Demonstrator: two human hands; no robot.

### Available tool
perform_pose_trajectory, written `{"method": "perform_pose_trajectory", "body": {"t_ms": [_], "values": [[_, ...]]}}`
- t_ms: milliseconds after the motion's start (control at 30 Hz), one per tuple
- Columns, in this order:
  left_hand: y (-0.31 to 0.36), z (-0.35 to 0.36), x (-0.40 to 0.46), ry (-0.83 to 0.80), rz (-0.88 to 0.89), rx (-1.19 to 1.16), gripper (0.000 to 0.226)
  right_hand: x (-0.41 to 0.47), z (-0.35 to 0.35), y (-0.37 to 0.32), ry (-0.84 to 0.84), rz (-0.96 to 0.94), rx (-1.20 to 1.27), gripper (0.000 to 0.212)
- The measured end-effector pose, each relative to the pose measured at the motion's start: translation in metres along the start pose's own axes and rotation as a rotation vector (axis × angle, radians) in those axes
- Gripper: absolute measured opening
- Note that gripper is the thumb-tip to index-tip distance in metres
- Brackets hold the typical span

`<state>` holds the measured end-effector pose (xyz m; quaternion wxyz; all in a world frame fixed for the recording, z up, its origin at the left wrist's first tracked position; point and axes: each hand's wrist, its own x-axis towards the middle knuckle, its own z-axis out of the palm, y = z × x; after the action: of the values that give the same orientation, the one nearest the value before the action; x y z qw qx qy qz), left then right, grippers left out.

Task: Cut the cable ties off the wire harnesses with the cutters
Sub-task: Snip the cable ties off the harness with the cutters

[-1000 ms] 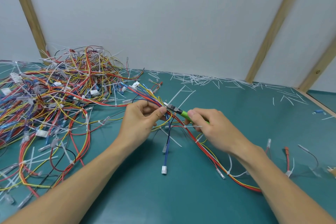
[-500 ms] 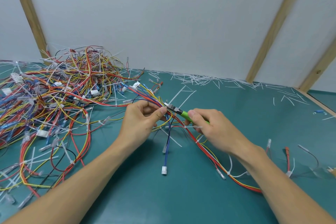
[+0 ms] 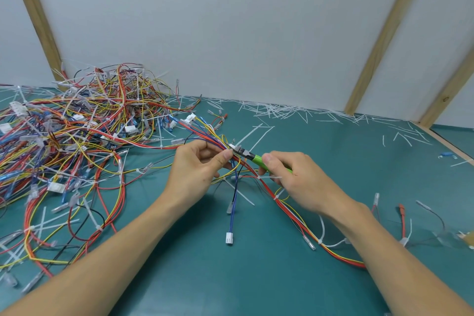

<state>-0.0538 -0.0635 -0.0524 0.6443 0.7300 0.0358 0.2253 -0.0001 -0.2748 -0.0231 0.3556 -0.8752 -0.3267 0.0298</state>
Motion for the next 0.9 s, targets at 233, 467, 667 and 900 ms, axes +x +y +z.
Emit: {"method": "perform_pose_trajectory", "body": {"t_ms": [233, 467, 667, 900], "values": [[-0.0009, -0.0014, 0.0007, -0.017, -0.014, -0.033, 0.008, -0.0009, 0.0017, -0.0002, 0.028, 0.054, 0.069, 0.057], [-0.0010, -0.0017, 0.0015, -0.048, 0.001, -0.043, 0.002, 0.0009, -0.0013, 0.0046, 0.001, 0.050, 0.078, 0.044], [0.0000, -0.0007, 0.0014, -0.047, 0.011, -0.036, 0.006, -0.0004, 0.0009, 0.0042, -0.014, 0.042, 0.051, 0.042], [-0.0013, -0.0004, 0.0018, -0.040, 0.000, -0.048, 0.004, 0.0009, 0.0024, 0.0042, 0.051, 0.078, 0.093, 0.057]]}}
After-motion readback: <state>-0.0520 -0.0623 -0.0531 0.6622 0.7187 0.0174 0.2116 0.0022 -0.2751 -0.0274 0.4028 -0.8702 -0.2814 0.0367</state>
